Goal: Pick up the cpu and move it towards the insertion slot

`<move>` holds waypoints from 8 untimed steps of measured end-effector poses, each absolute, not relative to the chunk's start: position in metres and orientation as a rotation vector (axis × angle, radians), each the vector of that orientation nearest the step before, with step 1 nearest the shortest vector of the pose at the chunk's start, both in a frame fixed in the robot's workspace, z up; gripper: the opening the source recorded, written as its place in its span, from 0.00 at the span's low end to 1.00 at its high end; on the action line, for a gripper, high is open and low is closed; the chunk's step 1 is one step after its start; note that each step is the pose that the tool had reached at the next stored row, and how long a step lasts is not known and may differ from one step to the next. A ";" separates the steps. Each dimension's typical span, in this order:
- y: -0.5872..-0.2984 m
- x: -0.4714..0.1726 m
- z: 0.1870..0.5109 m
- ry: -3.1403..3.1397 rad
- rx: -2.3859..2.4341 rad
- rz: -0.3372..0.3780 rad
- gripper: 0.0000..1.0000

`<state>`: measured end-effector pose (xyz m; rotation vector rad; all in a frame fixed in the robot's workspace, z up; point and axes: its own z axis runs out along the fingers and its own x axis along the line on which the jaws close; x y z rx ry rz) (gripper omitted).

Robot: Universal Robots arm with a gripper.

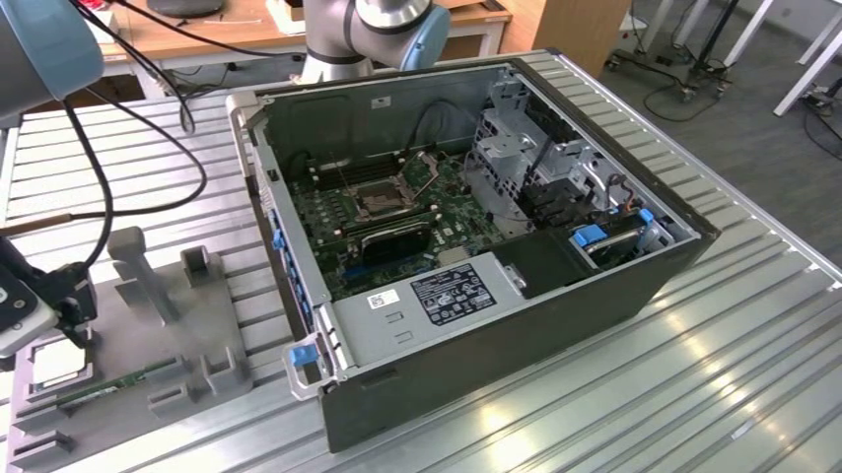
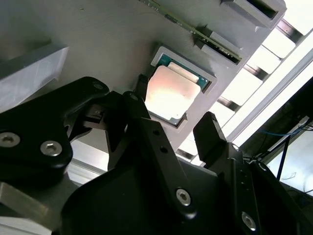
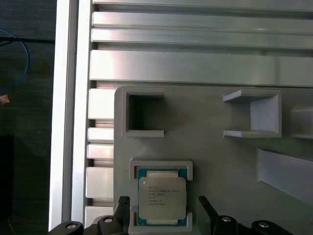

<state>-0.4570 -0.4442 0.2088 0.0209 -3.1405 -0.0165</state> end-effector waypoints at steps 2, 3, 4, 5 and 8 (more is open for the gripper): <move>-0.444 -0.457 0.208 -3.140 0.021 -0.016 0.65; -0.444 -0.457 0.208 -3.140 0.021 -0.016 0.65; -0.444 -0.457 0.208 -3.140 0.021 -0.016 0.65; -0.444 -0.457 0.207 -3.140 0.021 -0.016 0.65; -0.444 -0.457 0.207 -3.140 0.021 -0.016 0.65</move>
